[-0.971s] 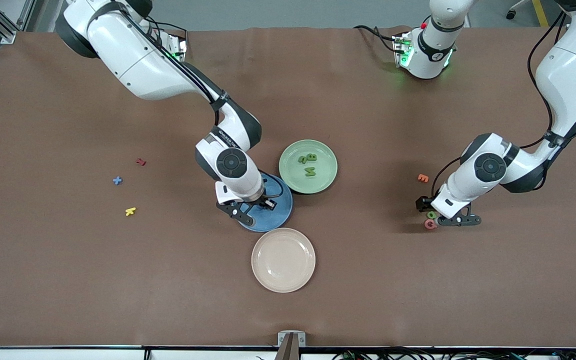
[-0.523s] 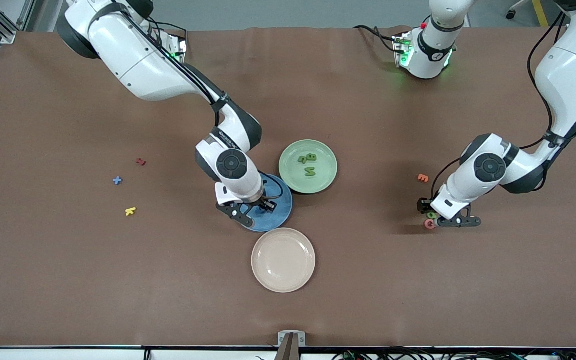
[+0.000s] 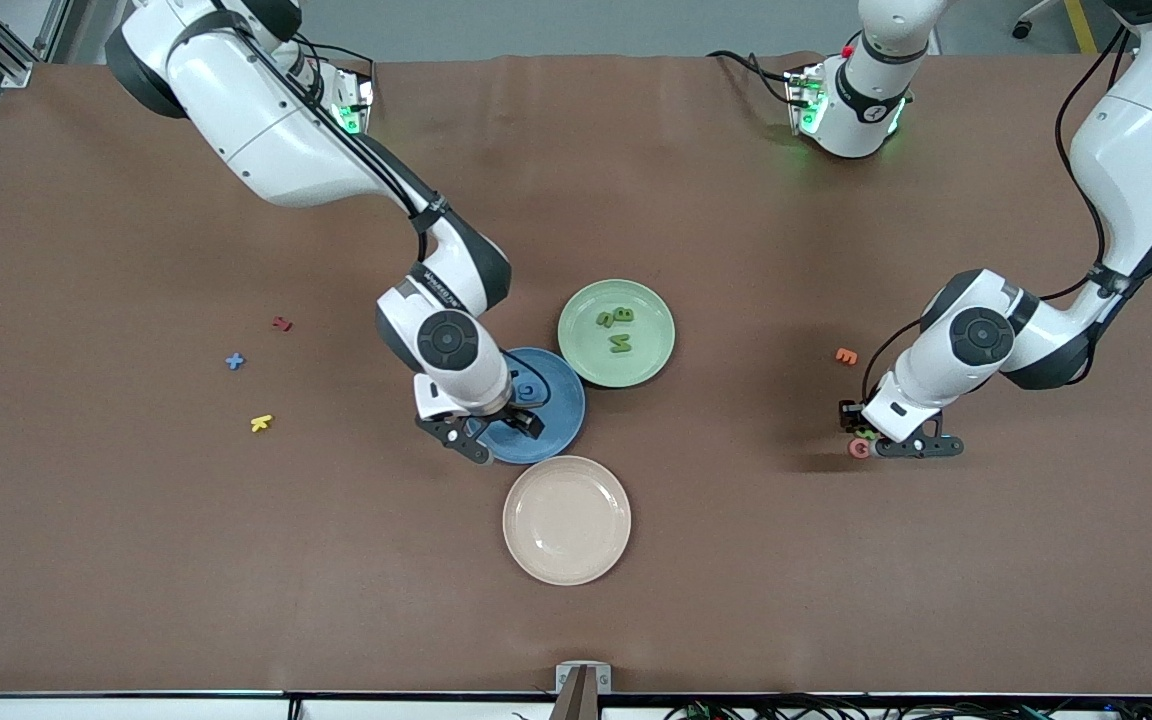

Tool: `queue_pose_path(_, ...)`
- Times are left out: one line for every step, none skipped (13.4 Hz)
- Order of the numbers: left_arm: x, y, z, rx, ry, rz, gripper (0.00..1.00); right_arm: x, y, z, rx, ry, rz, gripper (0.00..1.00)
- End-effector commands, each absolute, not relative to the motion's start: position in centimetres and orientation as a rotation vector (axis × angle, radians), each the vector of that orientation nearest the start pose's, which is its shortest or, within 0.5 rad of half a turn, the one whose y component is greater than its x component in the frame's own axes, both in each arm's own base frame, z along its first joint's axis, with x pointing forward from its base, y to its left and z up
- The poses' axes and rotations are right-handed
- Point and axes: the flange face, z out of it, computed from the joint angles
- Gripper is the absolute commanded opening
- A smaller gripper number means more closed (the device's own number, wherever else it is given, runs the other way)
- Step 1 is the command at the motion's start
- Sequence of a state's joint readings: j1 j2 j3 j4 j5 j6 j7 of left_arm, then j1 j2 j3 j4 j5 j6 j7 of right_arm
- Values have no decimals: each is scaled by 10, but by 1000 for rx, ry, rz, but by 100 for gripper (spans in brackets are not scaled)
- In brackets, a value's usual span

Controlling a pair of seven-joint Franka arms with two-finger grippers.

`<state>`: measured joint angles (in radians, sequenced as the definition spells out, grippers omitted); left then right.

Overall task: Sort letters by color into matching plates
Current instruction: 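Place the green b on the green plate while the right gripper grasps the blue plus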

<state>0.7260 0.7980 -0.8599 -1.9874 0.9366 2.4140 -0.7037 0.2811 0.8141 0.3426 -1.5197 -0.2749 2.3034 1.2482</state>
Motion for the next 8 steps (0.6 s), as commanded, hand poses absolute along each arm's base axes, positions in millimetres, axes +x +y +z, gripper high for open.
queue_pose_path(596, -70, 166, -3149, 9, -119, 27, 588, 341, 216, -3039, 768, 22, 100)
queue_pose_path(597, -69, 166, -3148, 5, -121, 24, 585, 325, 221, -3061, 736, 23, 100)
queue_pose_path(596, -68, 165, -3148, 4, -119, 22, 581, 304, 229, -3075, 716, 16, 100)
queue_pose_path(596, -68, 165, -3148, 1, -119, 21, 575, 282, 234, -3084, 693, 0, 100)
queue_pose_path(597, -68, 166, -3148, -10, -119, 19, 568, 260, 238, -3094, 644, -21, 100)
queue_pose_path(596, -68, 166, -3148, -19, -119, 18, 560, 236, 239, -3099, 603, -44, 100)
queue_pose_path(596, -68, 166, -3147, -17, -119, 18, 551, 208, 238, -3104, 551, -66, 100)
queue_pose_path(594, -68, 166, -3144, -23, -115, 17, 543, 176, 234, -3112, 494, -80, 100)
